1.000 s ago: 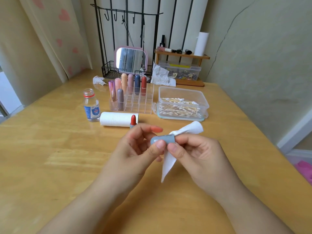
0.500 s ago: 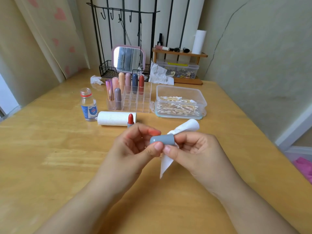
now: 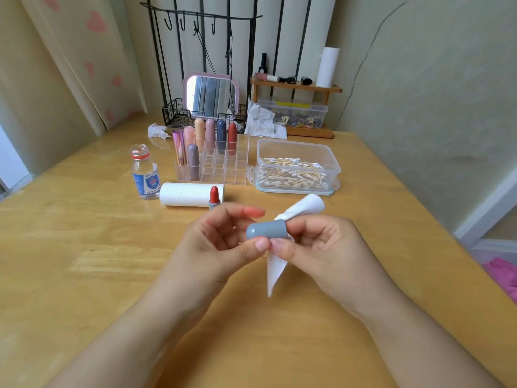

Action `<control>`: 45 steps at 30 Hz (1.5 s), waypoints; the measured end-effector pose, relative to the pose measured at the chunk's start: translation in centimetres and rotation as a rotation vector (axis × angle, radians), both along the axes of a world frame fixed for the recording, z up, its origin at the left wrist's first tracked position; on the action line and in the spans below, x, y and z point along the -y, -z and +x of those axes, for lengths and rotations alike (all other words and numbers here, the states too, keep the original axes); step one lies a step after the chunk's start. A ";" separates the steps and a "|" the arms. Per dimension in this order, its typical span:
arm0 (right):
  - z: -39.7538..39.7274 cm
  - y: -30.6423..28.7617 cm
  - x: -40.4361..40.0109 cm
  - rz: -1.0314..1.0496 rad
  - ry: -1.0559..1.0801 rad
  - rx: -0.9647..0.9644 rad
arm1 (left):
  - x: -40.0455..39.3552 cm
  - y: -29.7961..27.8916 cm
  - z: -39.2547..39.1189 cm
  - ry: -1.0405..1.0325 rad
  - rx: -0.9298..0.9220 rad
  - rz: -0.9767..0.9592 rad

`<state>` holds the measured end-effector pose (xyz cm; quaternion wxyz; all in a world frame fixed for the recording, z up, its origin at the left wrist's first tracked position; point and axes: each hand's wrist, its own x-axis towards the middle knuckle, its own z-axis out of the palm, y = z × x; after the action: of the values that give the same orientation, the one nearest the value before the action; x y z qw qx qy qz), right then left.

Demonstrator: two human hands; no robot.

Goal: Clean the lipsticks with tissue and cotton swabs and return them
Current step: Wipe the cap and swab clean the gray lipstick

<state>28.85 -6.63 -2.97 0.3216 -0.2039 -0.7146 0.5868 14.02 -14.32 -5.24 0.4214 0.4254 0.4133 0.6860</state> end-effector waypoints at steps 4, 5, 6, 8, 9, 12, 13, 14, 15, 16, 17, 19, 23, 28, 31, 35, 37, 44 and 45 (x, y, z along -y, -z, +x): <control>-0.1 0.9 -0.1 0.239 0.205 0.105 | -0.1 -0.3 0.1 -0.007 -0.015 -0.156; -0.1 1.1 0.0 0.268 0.211 0.135 | -0.1 -0.3 0.1 -0.007 -0.026 -0.165; -0.1 1.2 0.0 0.262 0.202 0.141 | -0.1 -0.3 0.1 -0.011 -0.044 -0.151; -0.1 1.1 0.0 0.178 0.162 0.117 | 0.0 -0.3 0.2 -0.022 -0.064 -0.090; -0.1 0.9 -0.1 0.125 0.126 0.095 | 0.1 -0.3 0.2 -0.025 -0.062 -0.062; -0.1 0.5 0.1 -0.009 0.019 0.021 | 0.0 0.0 -0.1 -0.036 -0.060 0.006; -0.1 0.3 0.1 -0.029 -0.002 0.000 | 0.0 -0.1 -0.2 -0.030 -0.057 0.014; -0.2 0.1 0.2 -0.032 -0.011 -0.025 | 0.0 -0.2 -0.2 -0.024 -0.050 0.017; -0.3 0.1 0.3 -0.019 0.004 -0.045 | 0.1 -0.2 -0.2 -0.033 -0.037 -0.006; -0.3 0.1 0.3 0.019 0.043 -0.048 | 0.0 -0.2 -0.2 -0.044 -0.031 -0.043; -0.3 0.4 0.2 0.072 0.103 -0.028 | 0.0 -0.2 -0.1 -0.059 -0.051 -0.089; -0.3 0.9 0.1 0.172 0.191 0.048 | -0.1 -0.3 0.1 -0.058 -0.111 -0.146; -0.3 1.0 0.1 0.122 0.156 0.052 | 0.1 -0.4 -0.1 -0.053 -0.150 -0.061; -0.3 0.3 0.2 -0.085 0.039 0.007 | 0.1 -0.3 0.0 -0.060 -0.093 -0.014; -0.4 0.1 0.1 0.012 0.100 0.029 | 0.1 -0.4 0.1 -0.103 -0.145 -0.095; -0.3 0.4 0.2 0.100 0.200 0.114 | -0.1 -0.6 0.1 -0.093 -0.221 -0.184; -0.3 0.4 0.3 0.073 0.188 0.127 | 0.0 -0.5 -0.1 -0.095 -0.228 -0.143; -0.2 0.1 -0.2 -0.152 0.047 0.038 | -0.1 -0.4 -0.2 -0.163 -0.164 -0.064; -0.2 0.1 -0.3 -0.163 0.057 0.032 | -0.2 -0.4 -0.3 -0.184 -0.177 -0.075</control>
<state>28.68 -6.33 -3.09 0.3091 -0.2590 -0.6632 0.6305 13.77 -14.15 -4.88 0.3342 0.4287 0.5114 0.6655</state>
